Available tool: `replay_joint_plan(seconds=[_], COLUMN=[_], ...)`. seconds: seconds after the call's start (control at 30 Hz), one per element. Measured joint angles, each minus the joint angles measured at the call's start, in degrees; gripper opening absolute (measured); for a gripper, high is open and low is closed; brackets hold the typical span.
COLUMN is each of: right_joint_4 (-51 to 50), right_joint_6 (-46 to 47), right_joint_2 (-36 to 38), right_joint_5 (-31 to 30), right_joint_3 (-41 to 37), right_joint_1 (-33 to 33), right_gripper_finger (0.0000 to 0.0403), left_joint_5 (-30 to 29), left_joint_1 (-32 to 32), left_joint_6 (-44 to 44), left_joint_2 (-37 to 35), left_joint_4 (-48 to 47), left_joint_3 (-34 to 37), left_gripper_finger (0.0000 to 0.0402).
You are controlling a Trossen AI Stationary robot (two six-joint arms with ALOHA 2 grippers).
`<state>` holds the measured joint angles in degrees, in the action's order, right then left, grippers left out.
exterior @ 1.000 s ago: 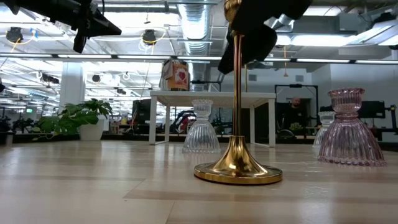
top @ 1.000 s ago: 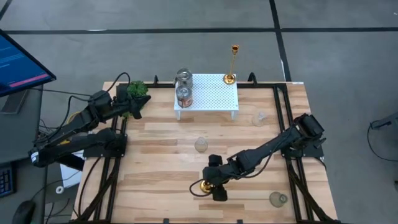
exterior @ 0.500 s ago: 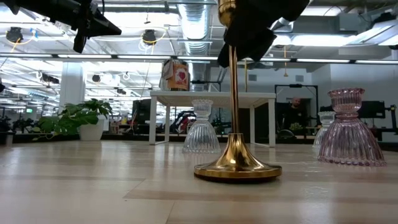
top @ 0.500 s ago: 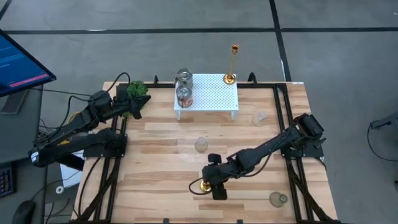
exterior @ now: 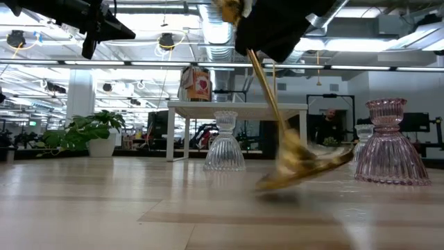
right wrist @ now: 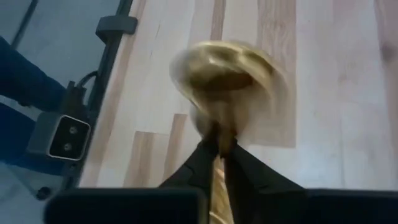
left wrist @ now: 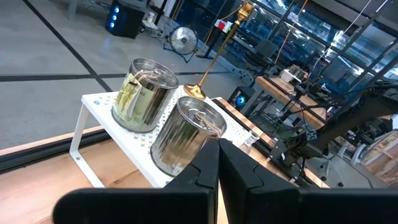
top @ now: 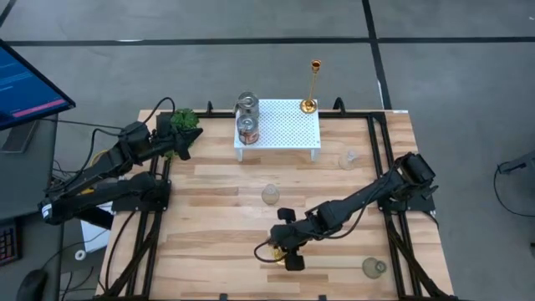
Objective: Pick & Place candle stick holders
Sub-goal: Put the gold candle holder on the shelf
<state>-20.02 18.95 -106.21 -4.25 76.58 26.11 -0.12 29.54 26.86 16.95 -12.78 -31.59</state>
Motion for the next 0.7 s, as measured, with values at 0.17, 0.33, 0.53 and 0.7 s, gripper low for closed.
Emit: replay_joint_plan(seconds=[0.17,0.33,0.53,0.7], right_joint_4=[-0.33,-0.71,-3.34,-6.89], right_joint_6=[-0.01,-0.80,-3.51,-7.31], right_joint_2=[0.84,5.14,12.99,21.91], right_joint_5=[-0.63,-3.63,-11.18,-18.15], right_joint_3=[0.00,0.00,0.00,0.02], right_joint_1=[-0.06,-1.03,-3.38,-6.77], right_gripper_finger=[0.0005,0.0006,0.0004,0.0010], left_joint_5=[0.00,-0.01,0.00,-0.02], left_joint_1=[0.00,0.00,0.00,0.00], left_joint_6=[0.01,0.01,0.01,-0.01], left_joint_2=[0.00,0.00,0.02,0.00], left_joint_4=[-0.01,0.00,0.00,0.00], left_joint_3=[0.00,0.00,0.00,0.00], left_gripper_finger=[0.0006,0.0006,0.0006,0.0006])
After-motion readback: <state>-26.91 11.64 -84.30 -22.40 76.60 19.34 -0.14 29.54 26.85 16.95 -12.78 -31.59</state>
